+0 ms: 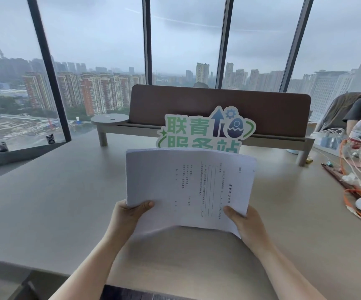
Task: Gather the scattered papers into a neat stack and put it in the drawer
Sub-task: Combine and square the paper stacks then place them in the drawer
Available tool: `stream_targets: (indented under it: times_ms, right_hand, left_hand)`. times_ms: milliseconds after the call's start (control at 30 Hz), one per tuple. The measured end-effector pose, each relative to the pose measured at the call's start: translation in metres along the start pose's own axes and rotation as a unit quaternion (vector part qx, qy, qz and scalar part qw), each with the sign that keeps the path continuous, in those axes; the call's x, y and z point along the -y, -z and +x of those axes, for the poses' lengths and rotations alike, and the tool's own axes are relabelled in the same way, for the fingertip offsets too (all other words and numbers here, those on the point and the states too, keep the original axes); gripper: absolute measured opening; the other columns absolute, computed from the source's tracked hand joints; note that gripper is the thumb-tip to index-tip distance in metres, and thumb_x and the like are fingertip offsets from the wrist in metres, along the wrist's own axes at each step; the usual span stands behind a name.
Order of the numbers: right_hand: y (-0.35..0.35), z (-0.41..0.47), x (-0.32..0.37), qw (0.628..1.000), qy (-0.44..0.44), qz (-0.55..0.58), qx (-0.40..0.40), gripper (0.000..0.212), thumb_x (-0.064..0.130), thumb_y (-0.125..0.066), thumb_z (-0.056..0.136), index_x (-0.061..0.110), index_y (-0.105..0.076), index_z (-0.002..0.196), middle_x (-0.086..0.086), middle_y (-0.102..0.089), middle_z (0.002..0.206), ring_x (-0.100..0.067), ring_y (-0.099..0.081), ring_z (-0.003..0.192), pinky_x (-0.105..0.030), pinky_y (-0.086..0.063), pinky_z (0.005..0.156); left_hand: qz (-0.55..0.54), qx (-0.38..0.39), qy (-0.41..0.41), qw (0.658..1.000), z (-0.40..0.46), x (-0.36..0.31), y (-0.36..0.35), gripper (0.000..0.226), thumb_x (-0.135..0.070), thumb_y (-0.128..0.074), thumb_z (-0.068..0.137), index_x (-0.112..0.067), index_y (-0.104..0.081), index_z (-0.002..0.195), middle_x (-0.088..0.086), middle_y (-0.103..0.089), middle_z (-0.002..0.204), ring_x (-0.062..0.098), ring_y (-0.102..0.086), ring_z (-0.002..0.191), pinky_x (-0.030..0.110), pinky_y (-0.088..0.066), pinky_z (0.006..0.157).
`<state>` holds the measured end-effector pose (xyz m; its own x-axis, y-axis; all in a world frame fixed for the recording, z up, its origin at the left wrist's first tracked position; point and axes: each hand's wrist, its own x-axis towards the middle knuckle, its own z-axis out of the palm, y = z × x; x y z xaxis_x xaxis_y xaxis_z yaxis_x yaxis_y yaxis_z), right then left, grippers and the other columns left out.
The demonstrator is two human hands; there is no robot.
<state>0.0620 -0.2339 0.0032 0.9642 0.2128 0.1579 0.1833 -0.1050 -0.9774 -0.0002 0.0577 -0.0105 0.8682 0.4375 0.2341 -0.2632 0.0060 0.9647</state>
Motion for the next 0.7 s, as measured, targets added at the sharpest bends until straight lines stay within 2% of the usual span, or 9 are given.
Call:
stream_targets:
  times_ms: [133, 233, 300, 400, 500, 567, 633, 700]
  right_hand:
    - [-0.021, 0.003, 0.011, 1.000, 0.018, 0.008, 0.012, 0.023, 0.014, -0.065, 0.093, 0.031, -0.068, 0.108, 0.021, -0.073, 0.102, 0.007, -0.067, 0.096, -0.015, -0.050, 0.080]
    - [-0.043, 0.004, 0.022, 0.999, 0.032, 0.014, 0.036, 0.023, 0.014, -0.065, 0.093, 0.030, -0.069, 0.109, 0.021, -0.074, 0.102, 0.007, -0.067, 0.096, -0.014, -0.049, 0.079]
    - [-0.062, 0.004, 0.031, 0.997, 0.041, 0.024, 0.055, 0.024, 0.012, -0.064, 0.093, 0.030, -0.069, 0.108, 0.022, -0.074, 0.101, 0.010, -0.067, 0.093, -0.007, -0.050, 0.074]
    - [-0.093, 0.003, 0.043, 0.995, 0.052, 0.031, 0.081, 0.024, 0.010, -0.064, 0.093, 0.027, -0.068, 0.110, 0.020, -0.072, 0.103, 0.013, -0.066, 0.088, -0.004, -0.049, 0.069]
    - [-0.128, -0.001, 0.054, 0.991, 0.066, 0.040, 0.112, 0.023, 0.009, -0.064, 0.093, 0.027, -0.068, 0.106, 0.020, -0.072, 0.101, 0.012, -0.067, 0.088, -0.006, -0.050, 0.068]
    - [-0.153, -0.005, 0.061, 0.987, 0.069, 0.049, 0.135, 0.021, 0.007, -0.064, 0.093, 0.025, -0.068, 0.105, 0.019, -0.072, 0.098, 0.012, -0.067, 0.084, -0.007, -0.051, 0.065]
    - [-0.180, -0.010, 0.068, 0.983, 0.077, 0.047, 0.158, 0.020, 0.007, -0.064, 0.093, 0.024, -0.068, 0.103, 0.017, -0.071, 0.097, 0.012, -0.067, 0.079, -0.009, -0.053, 0.065]
    - [-0.208, -0.016, 0.074, 0.978, 0.084, 0.044, 0.184, 0.021, 0.007, -0.064, 0.093, 0.027, -0.068, 0.098, 0.014, -0.071, 0.098, 0.006, -0.068, 0.082, -0.016, -0.056, 0.069]
  left_hand:
    - [0.016, -0.022, 0.008, 1.000, -0.007, -0.017, 0.024, 0.010, -0.017, -0.086, 0.061, -0.013, -0.077, 0.066, -0.002, -0.074, 0.074, 0.011, -0.068, 0.067, 0.027, -0.054, 0.065]
    - [0.029, -0.053, 0.010, 0.998, -0.012, -0.031, 0.050, 0.036, -0.036, -0.085, 0.051, -0.010, -0.077, 0.073, 0.002, -0.075, 0.079, 0.013, -0.069, 0.070, 0.029, -0.056, 0.066]
    - [0.034, -0.078, 0.006, 0.996, -0.018, -0.041, 0.069, 0.025, -0.027, -0.088, 0.059, -0.010, -0.076, 0.073, -0.001, -0.075, 0.076, 0.014, -0.069, 0.069, 0.032, -0.054, 0.067]
    - [0.039, -0.125, 0.003, 0.991, -0.028, -0.054, 0.097, 0.005, -0.010, -0.079, 0.072, -0.010, -0.074, 0.074, -0.006, -0.074, 0.069, 0.016, -0.067, 0.069, 0.033, -0.053, 0.070]
    - [0.047, -0.176, 0.002, 0.983, -0.040, -0.066, 0.129, 0.014, -0.004, -0.075, 0.075, -0.014, -0.074, 0.065, -0.010, -0.072, 0.061, 0.006, -0.066, 0.057, 0.023, -0.055, 0.057]
    - [0.052, -0.205, -0.001, 0.977, -0.051, -0.074, 0.153, 0.012, -0.003, -0.076, 0.075, -0.012, -0.071, 0.069, -0.012, -0.071, 0.058, 0.003, -0.065, 0.052, 0.017, -0.053, 0.050]
    - [0.060, -0.237, -0.002, 0.970, -0.065, -0.082, 0.177, 0.010, -0.005, -0.077, 0.074, -0.011, -0.069, 0.072, -0.012, -0.070, 0.057, 0.004, -0.065, 0.053, 0.016, -0.053, 0.050]
    - [0.069, -0.265, 0.003, 0.962, -0.080, -0.088, 0.203, 0.009, -0.009, -0.078, 0.074, -0.012, -0.070, 0.073, -0.012, -0.071, 0.060, 0.012, -0.066, 0.060, 0.023, -0.057, 0.057]
